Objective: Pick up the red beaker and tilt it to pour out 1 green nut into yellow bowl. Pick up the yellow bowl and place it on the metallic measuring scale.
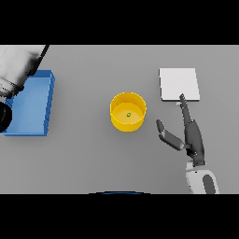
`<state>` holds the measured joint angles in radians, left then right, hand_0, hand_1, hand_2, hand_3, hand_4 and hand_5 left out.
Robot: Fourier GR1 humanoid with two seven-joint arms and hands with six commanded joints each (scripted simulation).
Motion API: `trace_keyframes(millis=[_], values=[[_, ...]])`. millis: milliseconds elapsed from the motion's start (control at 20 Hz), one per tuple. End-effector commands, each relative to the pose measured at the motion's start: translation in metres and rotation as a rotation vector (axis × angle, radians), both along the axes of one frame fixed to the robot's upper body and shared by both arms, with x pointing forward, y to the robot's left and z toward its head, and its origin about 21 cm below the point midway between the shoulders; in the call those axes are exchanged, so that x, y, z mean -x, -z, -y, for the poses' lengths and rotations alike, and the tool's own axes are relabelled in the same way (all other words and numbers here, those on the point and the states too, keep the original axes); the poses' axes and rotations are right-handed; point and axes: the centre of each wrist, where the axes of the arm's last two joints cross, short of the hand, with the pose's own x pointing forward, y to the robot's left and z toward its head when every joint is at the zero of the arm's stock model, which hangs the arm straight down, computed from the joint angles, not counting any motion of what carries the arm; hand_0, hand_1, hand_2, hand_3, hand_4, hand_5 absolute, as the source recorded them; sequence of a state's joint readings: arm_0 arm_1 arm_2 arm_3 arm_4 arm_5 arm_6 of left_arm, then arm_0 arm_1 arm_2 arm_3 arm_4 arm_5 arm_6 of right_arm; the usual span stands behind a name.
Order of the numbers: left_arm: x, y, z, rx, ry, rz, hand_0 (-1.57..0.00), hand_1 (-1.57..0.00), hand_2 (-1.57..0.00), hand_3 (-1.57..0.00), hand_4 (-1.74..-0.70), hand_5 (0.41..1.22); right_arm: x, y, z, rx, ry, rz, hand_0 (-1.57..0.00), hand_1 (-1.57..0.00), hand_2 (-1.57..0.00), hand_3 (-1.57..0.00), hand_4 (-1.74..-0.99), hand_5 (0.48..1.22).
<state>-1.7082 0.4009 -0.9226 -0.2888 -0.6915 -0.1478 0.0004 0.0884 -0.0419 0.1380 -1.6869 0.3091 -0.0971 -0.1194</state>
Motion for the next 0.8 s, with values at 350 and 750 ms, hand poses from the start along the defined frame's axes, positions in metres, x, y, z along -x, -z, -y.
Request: trace_keyframes(millis=[350,750], values=[[-0.011,0.035,-0.158,0.813,-0.347,-0.02,-1.57,-1.57,-1.57,-1.51,-1.74,1.221,-0.004,-0.002,0.004,-0.085,-0.066,0.013,0.0,0.0,0.0,0.0,-1.092,0.637],[0.008,0.122,-0.23,1.209,-0.714,0.011,-1.57,-1.57,-1.57,-1.49,-1.74,1.221,-0.006,-0.002,0.003,-0.079,-0.103,0.009,0.0,0.0,0.0,0.0,-1.181,0.687]])
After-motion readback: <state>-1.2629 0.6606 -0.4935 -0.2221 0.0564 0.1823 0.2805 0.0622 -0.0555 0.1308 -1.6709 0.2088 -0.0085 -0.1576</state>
